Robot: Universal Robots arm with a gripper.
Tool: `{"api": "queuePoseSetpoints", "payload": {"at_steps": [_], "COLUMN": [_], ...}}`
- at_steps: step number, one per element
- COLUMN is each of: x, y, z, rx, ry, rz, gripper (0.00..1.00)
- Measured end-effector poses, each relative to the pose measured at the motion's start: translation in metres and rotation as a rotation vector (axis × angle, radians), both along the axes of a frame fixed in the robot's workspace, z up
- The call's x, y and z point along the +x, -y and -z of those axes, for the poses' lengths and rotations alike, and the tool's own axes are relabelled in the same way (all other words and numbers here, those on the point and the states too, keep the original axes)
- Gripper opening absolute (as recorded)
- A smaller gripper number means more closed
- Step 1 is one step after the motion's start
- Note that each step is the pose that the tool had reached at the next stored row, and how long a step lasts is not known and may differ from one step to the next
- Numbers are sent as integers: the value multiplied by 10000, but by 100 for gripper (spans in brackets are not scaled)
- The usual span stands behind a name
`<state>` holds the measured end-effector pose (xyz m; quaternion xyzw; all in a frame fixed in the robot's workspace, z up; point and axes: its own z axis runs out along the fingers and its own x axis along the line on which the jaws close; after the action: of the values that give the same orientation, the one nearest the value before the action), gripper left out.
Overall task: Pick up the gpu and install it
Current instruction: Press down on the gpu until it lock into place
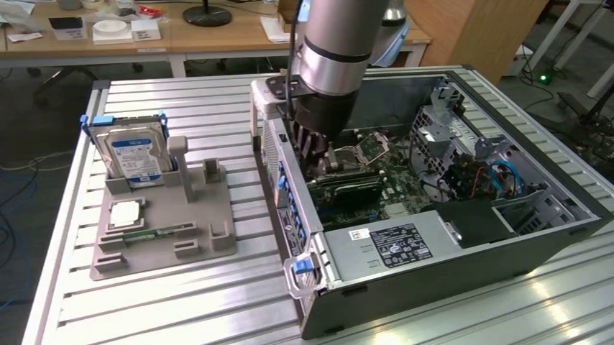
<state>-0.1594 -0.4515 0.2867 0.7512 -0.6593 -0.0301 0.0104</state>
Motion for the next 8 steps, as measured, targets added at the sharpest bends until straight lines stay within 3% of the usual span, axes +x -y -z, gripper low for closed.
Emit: {"api": "queuePoseSetpoints", "payload": {"at_steps": [5, 8], "x": [-33, 37], "y": [1, 0], "z": [10, 28], "rx": [-16, -7], "ry": [-31, -54], "rz": [-31, -37], "gripper": [11, 11]}}
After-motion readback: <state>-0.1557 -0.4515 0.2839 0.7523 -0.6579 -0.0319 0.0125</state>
